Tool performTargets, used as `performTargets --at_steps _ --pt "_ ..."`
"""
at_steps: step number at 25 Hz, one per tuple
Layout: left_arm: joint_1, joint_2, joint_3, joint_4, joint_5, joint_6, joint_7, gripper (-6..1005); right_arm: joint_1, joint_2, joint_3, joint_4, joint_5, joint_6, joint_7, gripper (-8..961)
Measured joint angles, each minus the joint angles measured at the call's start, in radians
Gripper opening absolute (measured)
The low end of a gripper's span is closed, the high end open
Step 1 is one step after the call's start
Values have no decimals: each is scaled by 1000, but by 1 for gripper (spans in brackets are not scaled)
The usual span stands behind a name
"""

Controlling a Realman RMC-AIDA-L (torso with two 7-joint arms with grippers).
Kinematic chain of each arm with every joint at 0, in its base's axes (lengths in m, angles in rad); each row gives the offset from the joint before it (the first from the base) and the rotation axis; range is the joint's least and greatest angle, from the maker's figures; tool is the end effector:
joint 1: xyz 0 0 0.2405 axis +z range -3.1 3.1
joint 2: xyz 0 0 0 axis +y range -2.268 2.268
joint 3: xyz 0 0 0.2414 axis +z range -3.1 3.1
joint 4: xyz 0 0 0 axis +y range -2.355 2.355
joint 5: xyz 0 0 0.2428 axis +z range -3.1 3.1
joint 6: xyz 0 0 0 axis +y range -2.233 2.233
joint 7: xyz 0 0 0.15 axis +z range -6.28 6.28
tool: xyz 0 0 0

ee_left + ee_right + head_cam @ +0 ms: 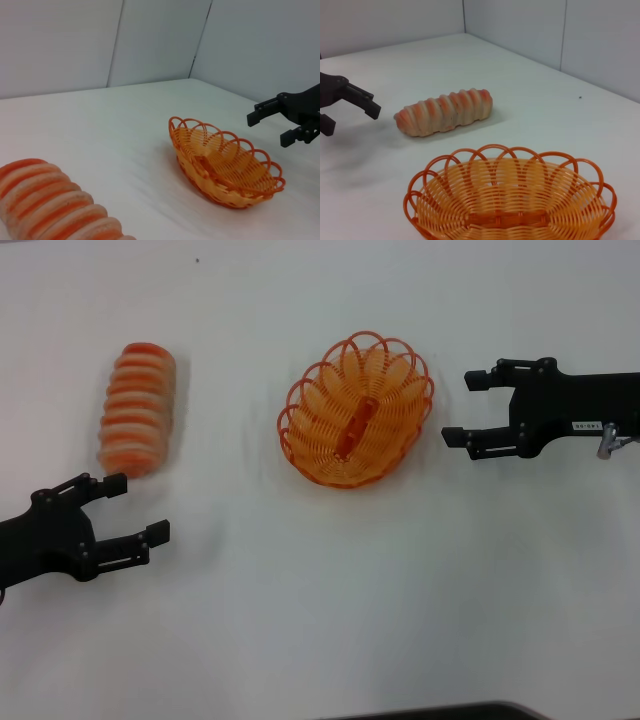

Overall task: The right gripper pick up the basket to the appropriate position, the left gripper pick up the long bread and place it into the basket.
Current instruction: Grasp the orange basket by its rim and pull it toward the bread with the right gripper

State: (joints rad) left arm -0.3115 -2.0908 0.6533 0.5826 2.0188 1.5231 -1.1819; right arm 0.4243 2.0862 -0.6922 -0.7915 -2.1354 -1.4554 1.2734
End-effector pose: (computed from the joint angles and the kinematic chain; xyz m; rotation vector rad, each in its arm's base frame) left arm -0.3454 0.2771 -0.0147 -2.6180 -0.7436 -0.6188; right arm 0.3160 0.3394 0.0200 -2.6673 0.4995 0.3493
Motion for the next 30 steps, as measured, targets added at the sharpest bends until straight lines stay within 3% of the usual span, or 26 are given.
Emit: performTargets --at_steps 21,25,30 --pt "-15 -6 -7 2 -8 -27 5 933 8 -5 6 -7 15 -51 79 863" --pt "-18 -6 -8 3 -8 -27 2 933 22 -7 4 -92 13 -88 278 863" --pt "-22 -6 -8 4 -8 -24 0 933 121 -21 -9 -286 -94 -147 787 862"
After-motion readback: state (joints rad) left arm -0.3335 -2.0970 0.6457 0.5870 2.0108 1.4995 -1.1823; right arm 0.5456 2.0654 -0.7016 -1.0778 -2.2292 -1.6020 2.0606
